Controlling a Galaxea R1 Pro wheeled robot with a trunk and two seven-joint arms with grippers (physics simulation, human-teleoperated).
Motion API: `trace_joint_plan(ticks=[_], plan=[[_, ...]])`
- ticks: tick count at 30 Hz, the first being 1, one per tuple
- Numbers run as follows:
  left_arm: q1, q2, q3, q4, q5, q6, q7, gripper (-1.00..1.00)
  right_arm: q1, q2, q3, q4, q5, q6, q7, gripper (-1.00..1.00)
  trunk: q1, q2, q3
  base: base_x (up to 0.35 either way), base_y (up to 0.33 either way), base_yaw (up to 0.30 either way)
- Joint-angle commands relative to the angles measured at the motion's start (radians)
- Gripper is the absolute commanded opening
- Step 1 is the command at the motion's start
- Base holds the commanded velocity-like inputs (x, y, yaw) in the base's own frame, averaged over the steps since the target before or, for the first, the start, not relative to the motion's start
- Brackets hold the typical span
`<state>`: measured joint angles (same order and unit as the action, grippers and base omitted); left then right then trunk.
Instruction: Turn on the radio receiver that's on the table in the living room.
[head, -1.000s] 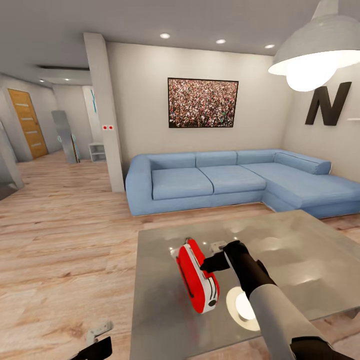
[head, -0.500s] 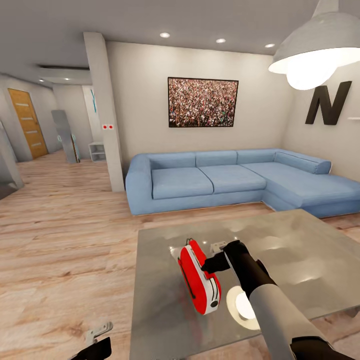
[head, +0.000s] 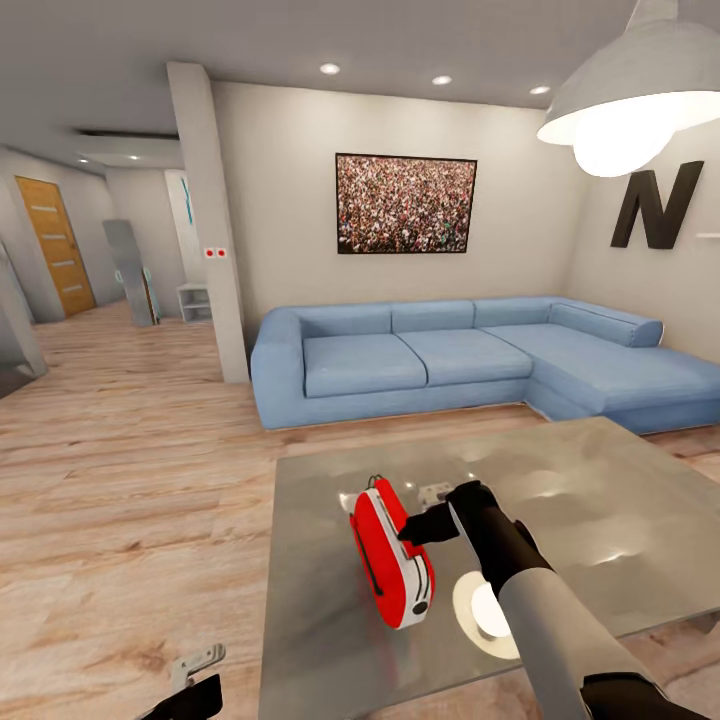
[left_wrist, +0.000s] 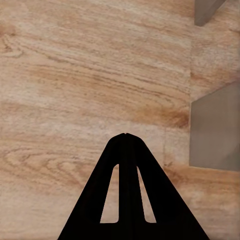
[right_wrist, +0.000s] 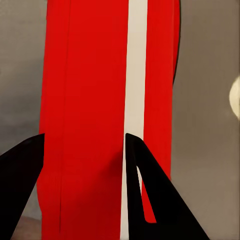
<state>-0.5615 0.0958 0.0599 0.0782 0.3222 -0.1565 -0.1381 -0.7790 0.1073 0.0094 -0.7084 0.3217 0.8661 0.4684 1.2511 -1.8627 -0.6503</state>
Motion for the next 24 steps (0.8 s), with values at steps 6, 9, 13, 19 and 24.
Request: trace_joint_plan(ticks=[6, 9, 13, 19, 24], plan=[[0.000, 0.000, 0.000, 0.000, 0.000, 0.000, 0.000, -1.00, 0.000, 0.000, 0.001, 0.000, -0.001, 0.001, 0.000, -1.00, 0.000, 0.000, 0.000, 0.000, 0.000, 0.000], [0.000, 0.000, 0.000, 0.000, 0.000, 0.000, 0.000, -1.00, 0.000, 0.000, 0.001, 0.000, 0.000, 0.001, -0.001, -1.00, 0.000, 0.000, 0.000, 0.000, 0.000, 0.000], [0.000, 0.000, 0.000, 0.000, 0.000, 0.000, 0.000, -1.00, 0.000, 0.000, 0.001, 0.000, 0.000, 0.030, -0.001, -1.00, 0.000, 0.000, 0.000, 0.000, 0.000, 0.000], [0.000, 0.000, 0.000, 0.000, 0.000, 0.000, 0.000, -1.00, 0.000, 0.000, 0.001, 0.000, 0.001, 0.073, -0.001, -1.00, 0.000, 0.000, 0.000, 0.000, 0.000, 0.000], [0.000, 0.000, 0.000, 0.000, 0.000, 0.000, 0.000, -1.00, 0.000, 0.000, 0.001, 0.000, 0.000, 0.075, -0.002, -1.00, 0.000, 0.000, 0.000, 0.000, 0.000, 0.000]])
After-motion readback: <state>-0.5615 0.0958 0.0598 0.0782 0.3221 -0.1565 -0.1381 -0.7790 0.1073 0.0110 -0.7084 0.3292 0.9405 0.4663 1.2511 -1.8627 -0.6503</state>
